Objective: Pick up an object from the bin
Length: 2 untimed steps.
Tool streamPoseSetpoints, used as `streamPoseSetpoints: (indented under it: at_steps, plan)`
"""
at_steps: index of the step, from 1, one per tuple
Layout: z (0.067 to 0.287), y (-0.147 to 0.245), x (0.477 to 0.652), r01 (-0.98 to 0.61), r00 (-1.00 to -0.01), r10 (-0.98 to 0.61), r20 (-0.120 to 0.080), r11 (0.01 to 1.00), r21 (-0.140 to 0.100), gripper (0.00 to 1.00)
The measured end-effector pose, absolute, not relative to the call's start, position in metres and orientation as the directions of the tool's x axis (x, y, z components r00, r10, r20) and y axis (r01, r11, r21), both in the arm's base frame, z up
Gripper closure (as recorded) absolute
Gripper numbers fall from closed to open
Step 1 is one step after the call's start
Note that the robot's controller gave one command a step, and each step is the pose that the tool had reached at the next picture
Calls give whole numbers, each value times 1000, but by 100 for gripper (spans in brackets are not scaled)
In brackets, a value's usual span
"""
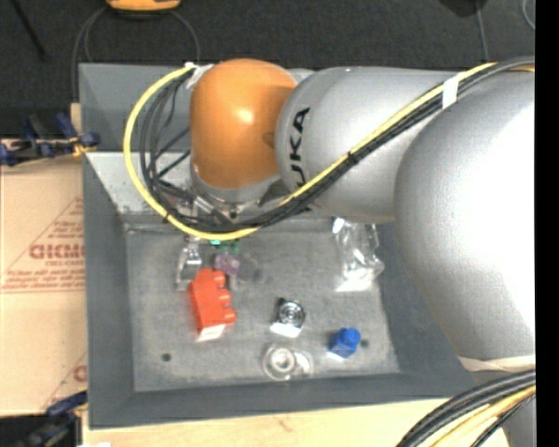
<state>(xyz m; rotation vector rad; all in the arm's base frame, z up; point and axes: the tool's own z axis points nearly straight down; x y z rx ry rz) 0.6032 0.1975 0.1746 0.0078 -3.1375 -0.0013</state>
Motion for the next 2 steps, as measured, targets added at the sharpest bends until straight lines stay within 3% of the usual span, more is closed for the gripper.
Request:
streamPoseSetpoints:
  at_steps: [1,2]
  plan:
    - [113,162,597,-387,-922,-387,-12,922,0,0]
    - [112,139,598,-729,-685,-729,-5,685,-3,0]
